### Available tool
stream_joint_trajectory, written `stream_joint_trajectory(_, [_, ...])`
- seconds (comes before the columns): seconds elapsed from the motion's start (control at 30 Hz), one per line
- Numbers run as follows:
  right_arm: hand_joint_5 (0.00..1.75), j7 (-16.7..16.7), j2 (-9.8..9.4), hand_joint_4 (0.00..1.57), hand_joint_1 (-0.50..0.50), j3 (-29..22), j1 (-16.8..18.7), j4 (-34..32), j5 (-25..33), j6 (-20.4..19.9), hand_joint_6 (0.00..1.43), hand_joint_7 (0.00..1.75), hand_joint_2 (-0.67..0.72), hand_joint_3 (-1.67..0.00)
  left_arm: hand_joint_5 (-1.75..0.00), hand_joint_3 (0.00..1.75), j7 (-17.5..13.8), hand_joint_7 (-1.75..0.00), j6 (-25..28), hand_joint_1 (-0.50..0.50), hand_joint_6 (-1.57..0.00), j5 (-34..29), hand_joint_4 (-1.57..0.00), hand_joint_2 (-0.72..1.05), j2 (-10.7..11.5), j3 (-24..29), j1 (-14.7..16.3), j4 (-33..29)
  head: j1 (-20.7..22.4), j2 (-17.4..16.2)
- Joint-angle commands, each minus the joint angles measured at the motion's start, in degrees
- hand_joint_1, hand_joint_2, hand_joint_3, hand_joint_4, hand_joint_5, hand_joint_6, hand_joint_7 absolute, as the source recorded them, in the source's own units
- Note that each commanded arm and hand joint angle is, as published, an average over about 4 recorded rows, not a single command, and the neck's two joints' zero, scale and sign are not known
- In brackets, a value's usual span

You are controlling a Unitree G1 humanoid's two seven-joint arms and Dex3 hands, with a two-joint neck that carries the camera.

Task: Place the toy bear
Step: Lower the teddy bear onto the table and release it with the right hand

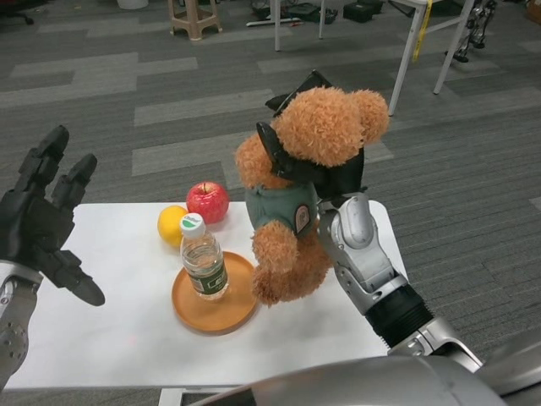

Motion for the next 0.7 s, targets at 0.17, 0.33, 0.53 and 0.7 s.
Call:
stream_joint_trajectory(0.17, [1.65,-1.5,-5.24,0.12,-0.42,-1.2,3.3,-5.3,0.4,1.3,0.68,1.54,-0.62,-1.17,-0.31,0.09,0.2,-0.14,-0.5,-0.48,0.00,0.1,0.00,-0.61,0.1,1.0,0.9,0.1,0.5,-0.9])
stream_joint_trajectory(0.33, [1.65,-2.2,-10.49,0.09,-0.46,-2.0,7.4,-9.3,0.6,3.2,0.59,1.54,-0.64,-1.35,-0.31,0.09,0.2,-0.14,-0.5,-0.48,0.00,0.0,0.00,-0.59,0.6,1.1,1.3,0.1,0.9,-2.1])
stream_joint_trajectory(0.53, [1.65,-2.2,-14.07,0.09,-0.46,-2.8,11.0,-10.0,0.7,4.5,0.47,1.54,-0.60,-1.51,-0.31,0.09,0.2,-0.14,-0.5,-0.48,0.00,-0.4,0.00,-0.64,1.0,0.6,1.3,0.2,1.5,-4.4])
stream_joint_trajectory(0.7, [1.65,-2.2,-14.24,0.08,-0.46,-3.1,14.4,-10.0,0.9,5.1,0.43,1.54,-0.60,-1.51,-0.31,0.09,0.2,-0.14,-0.5,-0.47,0.00,-0.4,0.00,-0.64,1.0,0.5,1.4,0.3,1.4,-6.0])
